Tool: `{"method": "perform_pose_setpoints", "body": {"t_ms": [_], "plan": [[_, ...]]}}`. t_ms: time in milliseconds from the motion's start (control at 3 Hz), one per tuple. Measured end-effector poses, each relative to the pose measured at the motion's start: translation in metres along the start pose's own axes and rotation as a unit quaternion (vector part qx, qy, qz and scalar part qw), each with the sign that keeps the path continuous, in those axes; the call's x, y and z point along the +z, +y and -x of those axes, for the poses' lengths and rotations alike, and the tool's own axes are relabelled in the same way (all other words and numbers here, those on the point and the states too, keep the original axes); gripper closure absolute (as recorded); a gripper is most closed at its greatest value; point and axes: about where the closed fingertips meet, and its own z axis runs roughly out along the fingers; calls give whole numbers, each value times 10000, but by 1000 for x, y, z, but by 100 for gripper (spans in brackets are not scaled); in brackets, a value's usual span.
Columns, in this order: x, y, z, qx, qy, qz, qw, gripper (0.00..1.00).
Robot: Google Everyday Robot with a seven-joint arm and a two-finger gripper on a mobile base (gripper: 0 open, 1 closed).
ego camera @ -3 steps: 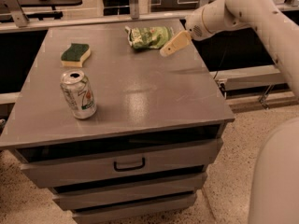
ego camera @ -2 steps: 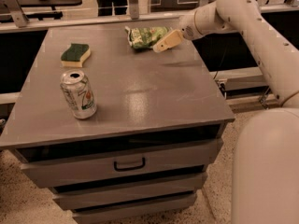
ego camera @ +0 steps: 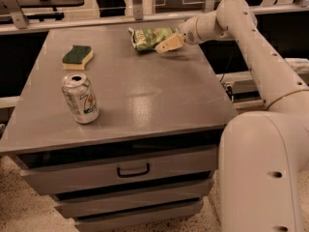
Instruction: Pick green jalapeno chip bag
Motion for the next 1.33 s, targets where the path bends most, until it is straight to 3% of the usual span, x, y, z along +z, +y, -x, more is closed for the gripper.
{"method": "perform_pose_setpoints", "body": {"t_ms": [667,1000,1333], "plan": [[-11,0,2,-177,-254,205,9993,63],[-36,12,21,-340,-617,374,9968,86],[-80,34,60,-525,-1168,446,9908,100]]}}
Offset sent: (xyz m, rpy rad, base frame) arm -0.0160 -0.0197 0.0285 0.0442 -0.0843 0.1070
